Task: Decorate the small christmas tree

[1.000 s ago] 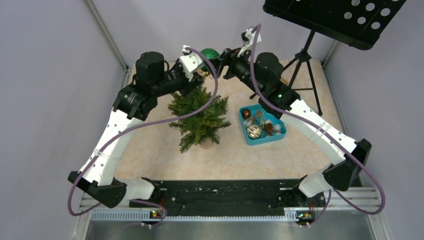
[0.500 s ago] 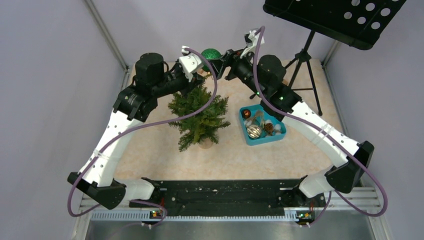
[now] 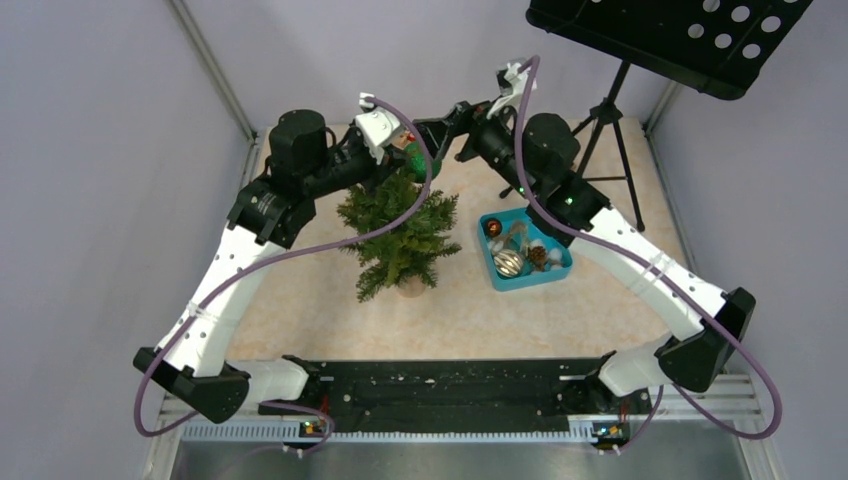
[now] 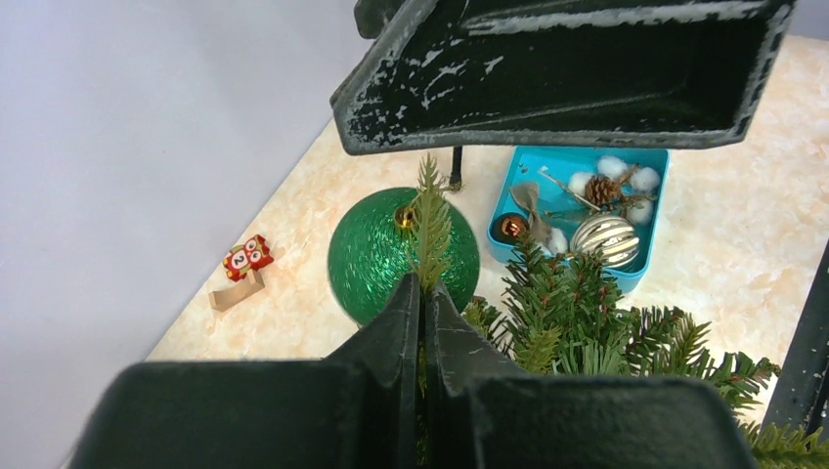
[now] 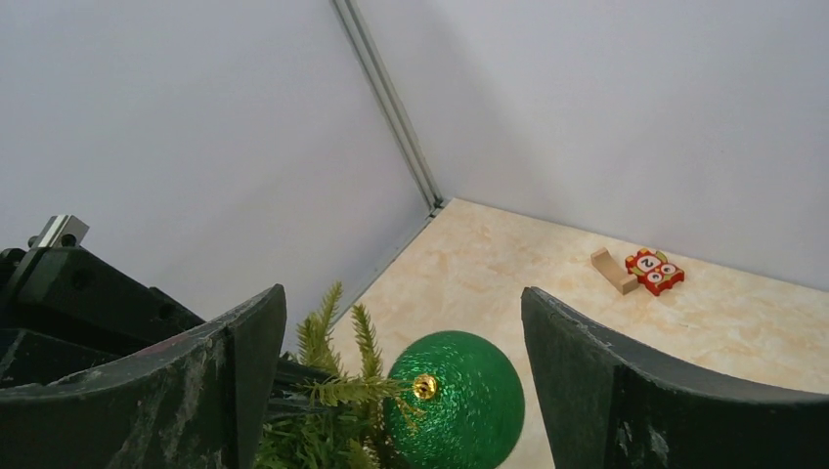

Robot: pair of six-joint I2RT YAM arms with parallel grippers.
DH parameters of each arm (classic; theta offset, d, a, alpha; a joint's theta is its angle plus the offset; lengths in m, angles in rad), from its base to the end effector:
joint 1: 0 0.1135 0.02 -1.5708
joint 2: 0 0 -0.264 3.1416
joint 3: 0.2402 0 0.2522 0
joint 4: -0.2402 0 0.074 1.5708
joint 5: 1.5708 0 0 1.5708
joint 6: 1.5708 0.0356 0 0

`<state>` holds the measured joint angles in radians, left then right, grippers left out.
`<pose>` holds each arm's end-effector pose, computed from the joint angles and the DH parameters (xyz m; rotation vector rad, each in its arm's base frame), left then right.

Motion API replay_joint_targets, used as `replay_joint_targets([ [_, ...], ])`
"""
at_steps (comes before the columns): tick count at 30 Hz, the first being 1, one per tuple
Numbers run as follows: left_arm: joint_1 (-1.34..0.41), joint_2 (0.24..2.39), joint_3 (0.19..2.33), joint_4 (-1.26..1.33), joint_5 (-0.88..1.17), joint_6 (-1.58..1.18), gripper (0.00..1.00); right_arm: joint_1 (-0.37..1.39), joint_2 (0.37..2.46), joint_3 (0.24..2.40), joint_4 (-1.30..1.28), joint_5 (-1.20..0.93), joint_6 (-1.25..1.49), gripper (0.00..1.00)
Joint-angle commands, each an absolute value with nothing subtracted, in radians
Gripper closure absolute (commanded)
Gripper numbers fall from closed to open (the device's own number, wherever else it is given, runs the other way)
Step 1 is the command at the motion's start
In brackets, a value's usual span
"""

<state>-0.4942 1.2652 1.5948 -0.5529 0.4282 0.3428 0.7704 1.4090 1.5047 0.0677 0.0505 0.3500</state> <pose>0.2189 -0.1348 0.4778 1.0021 1.4955 -0.4917 0.2335 0.2241 0.4750 -0.2634 1.4437 0.8871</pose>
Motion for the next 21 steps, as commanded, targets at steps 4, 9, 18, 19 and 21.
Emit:
replay_joint_targets([
  [4,-0.499,1.257,1.565,-0.559,0.424,0.311,1.00,0.777,1.330,1.494,0.116,0.021,0.299,0.16],
  [9,-0.499,1.256,1.556,-0.554,0.419,0.311,1.00,0.771,1.256,1.438,0.097,-0.032,0.258,0.34],
  [18,-0.500,1.256,1.553,-0.549,0.417,0.306,1.00,0.740,1.219,1.364,0.004,-0.230,0.089,0.30],
  [19,-0.499,1.255,1.552,-0.549,0.416,0.303,1.00,0.733,1.211,1.347,0.012,-0.238,0.075,0.28],
  [21,-0.499,1.253,1.552,-0.548,0.417,0.297,1.00,0.717,1.188,1.306,0.042,-0.272,0.056,0.25],
])
